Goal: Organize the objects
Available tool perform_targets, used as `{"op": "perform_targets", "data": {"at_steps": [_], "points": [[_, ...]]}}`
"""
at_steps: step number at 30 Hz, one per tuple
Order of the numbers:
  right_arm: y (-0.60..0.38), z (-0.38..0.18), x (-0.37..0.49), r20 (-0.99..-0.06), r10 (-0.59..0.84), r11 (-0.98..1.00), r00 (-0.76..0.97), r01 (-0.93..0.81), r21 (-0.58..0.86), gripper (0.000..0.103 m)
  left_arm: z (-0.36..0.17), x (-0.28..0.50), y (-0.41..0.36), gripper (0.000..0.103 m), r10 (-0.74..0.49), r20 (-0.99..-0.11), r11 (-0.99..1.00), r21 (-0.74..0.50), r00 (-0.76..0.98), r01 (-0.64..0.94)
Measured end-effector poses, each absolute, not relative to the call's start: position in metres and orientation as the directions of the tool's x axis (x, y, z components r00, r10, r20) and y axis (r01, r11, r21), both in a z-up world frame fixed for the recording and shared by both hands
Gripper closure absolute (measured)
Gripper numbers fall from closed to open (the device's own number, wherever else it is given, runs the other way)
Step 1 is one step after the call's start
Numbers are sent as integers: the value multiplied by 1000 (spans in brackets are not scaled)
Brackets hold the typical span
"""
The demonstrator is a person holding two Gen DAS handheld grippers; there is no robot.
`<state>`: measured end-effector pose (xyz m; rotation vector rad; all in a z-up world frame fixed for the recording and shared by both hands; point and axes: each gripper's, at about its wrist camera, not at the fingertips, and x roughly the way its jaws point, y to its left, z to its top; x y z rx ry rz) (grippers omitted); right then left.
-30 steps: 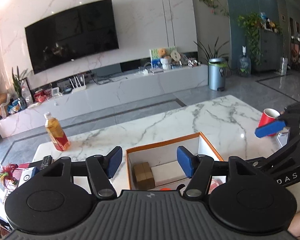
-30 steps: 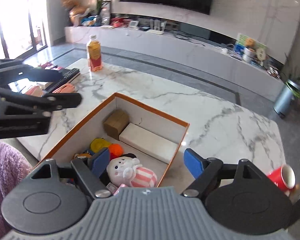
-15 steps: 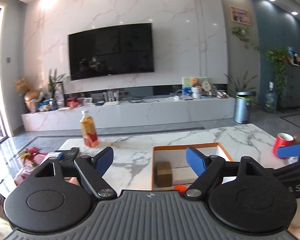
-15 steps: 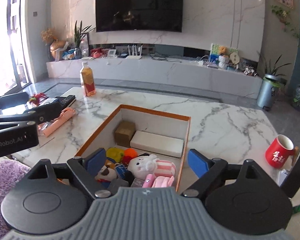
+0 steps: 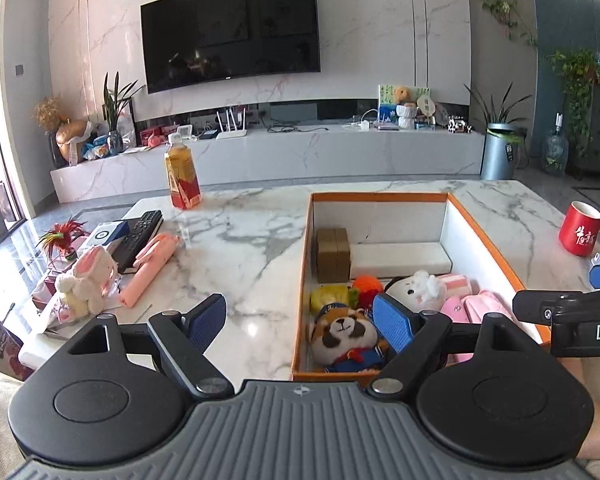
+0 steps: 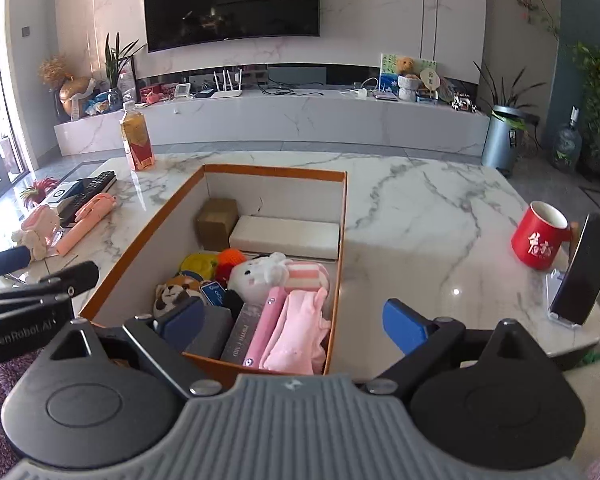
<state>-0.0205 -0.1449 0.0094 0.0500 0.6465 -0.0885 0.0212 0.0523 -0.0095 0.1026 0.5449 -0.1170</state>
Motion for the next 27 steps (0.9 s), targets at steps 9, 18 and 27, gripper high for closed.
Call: {"op": "perform_targets", "data": {"at_steps": [9, 18, 27], "points": [[-152, 0, -28, -639, -72, 990, 766, 131, 46, 5, -14, 18, 42, 8, -70, -563, 987, 83, 823, 141], [-160, -8, -24, -663, -59, 987, 746, 144, 74, 5, -15, 21, 37, 8, -62, -583, 988, 80, 810, 132], [-161, -6, -28, -656, -56, 987, 753, 140, 76, 5, -9, 18, 32, 8, -63, -576, 987, 84, 815, 135]]}}
